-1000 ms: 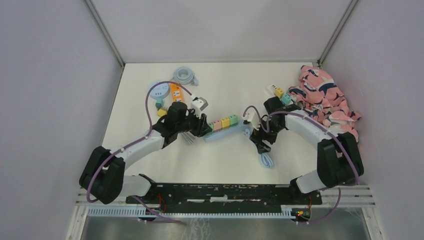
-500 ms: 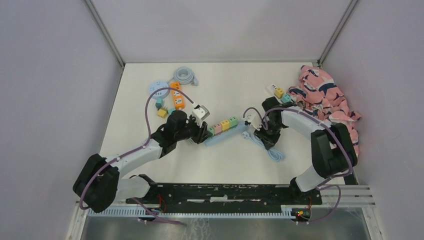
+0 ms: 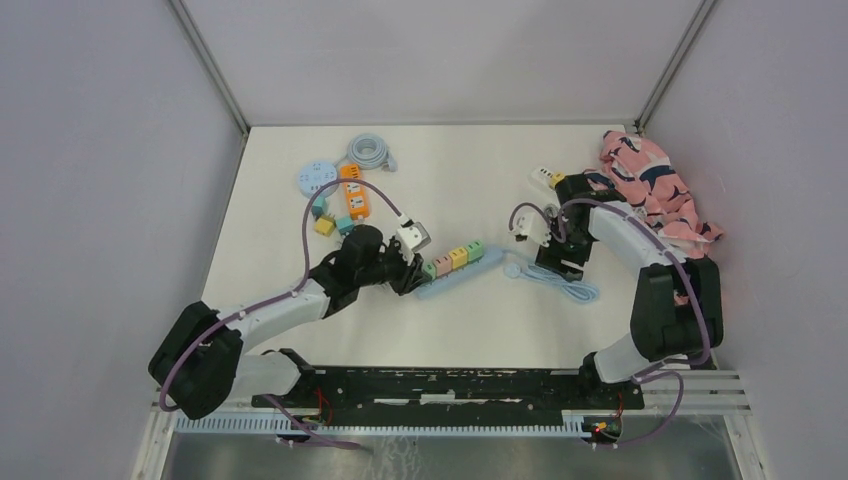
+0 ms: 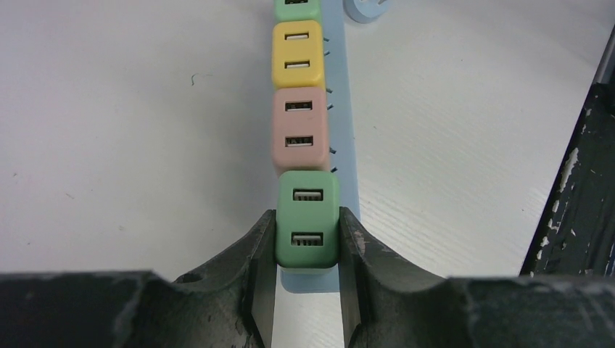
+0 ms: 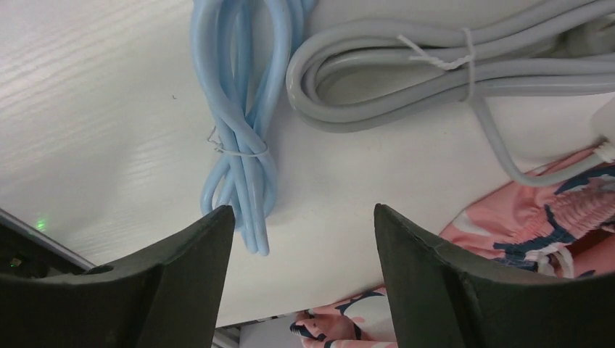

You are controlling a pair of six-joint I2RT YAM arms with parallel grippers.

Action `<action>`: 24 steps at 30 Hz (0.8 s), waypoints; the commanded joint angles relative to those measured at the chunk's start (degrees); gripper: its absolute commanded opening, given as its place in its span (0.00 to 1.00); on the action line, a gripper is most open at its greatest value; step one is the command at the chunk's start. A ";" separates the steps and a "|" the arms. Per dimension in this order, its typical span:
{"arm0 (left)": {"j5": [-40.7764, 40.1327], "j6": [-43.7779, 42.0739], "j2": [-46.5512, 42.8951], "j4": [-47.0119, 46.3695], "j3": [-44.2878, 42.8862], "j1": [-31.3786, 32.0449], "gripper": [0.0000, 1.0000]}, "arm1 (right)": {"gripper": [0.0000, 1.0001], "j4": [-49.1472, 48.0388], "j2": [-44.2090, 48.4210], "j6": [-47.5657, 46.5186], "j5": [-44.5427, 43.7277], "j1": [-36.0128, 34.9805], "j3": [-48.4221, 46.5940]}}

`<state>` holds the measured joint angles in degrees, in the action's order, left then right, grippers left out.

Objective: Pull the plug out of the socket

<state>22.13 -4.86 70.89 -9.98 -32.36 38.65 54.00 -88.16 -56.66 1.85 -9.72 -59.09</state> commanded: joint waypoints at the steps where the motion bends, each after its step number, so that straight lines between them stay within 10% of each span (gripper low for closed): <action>1: 2.54 -4.87 0.52 -5.99 0.70 1.95 0.03 | 0.79 7.91 4.03 -5.16 11.96 0.61 -6.99; 11: 1.81 -5.88 2.32 -7.69 3.15 2.87 0.03 | 1.00 3.64 12.02 -28.29 60.69 0.30 -2.25; 17: 1.64 -6.25 2.06 -8.25 4.18 3.54 0.03 | 0.86 15.64 -6.83 -40.80 54.35 -5.44 -17.15; 24: 1.34 -6.27 2.07 -8.57 4.86 3.79 0.03 | 0.80 4.90 -14.74 -27.59 43.50 -12.05 -22.33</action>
<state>20.99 -8.73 73.52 -13.72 -27.42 41.34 63.46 -102.78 -88.77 50.26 -18.52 -79.15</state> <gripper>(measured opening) 0.389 0.788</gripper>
